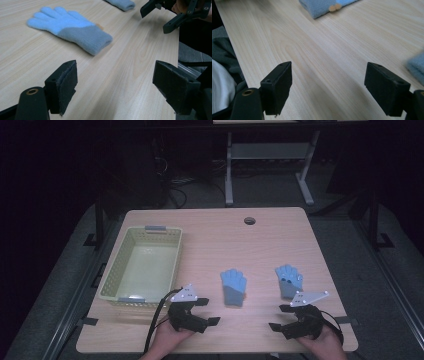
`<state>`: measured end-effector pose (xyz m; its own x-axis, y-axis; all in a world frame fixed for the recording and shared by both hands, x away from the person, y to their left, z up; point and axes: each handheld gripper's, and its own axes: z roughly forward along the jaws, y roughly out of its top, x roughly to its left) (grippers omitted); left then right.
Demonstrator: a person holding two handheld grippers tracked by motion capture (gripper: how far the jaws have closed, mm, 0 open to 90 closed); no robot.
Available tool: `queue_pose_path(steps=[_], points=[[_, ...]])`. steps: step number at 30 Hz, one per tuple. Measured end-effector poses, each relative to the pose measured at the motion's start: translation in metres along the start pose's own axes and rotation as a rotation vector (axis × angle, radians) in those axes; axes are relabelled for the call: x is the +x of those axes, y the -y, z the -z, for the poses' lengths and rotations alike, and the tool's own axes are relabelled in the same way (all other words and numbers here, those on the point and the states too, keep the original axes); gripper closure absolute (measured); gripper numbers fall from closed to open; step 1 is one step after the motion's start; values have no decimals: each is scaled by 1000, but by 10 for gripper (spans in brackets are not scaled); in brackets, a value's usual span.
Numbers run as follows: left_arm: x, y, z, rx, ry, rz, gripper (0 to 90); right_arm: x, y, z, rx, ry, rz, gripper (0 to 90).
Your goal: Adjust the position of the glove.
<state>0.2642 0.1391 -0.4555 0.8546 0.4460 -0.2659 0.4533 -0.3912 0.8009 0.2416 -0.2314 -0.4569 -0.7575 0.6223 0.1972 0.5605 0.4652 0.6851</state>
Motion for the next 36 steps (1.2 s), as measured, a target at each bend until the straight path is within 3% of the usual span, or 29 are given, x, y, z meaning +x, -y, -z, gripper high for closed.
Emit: queue_pose_path(steps=[5, 9, 17, 25, 31, 36], points=[[-4, 0, 2, -11, -2, 1, 198, -3, -7, -1, -9, -4, -23, 210], [-3, 1, 2, -11, 0, 0, 198, -5, -14, -2, -32, 13, 1, 209], [-3, 0, 2, -17, 10, 7, 198, -7, -25, 1, -31, 17, -5, 192], [-3, -3, 6, -38, 8, 11, 198, -15, -35, 11, -1, 47, 32, 209], [-4, -5, 7, -37, 18, 2, 198, -24, -46, 21, 17, 52, 7, 213], [-4, -5, 9, -49, -3, -6, 200, -32, -56, 27, 30, 68, 16, 210]])
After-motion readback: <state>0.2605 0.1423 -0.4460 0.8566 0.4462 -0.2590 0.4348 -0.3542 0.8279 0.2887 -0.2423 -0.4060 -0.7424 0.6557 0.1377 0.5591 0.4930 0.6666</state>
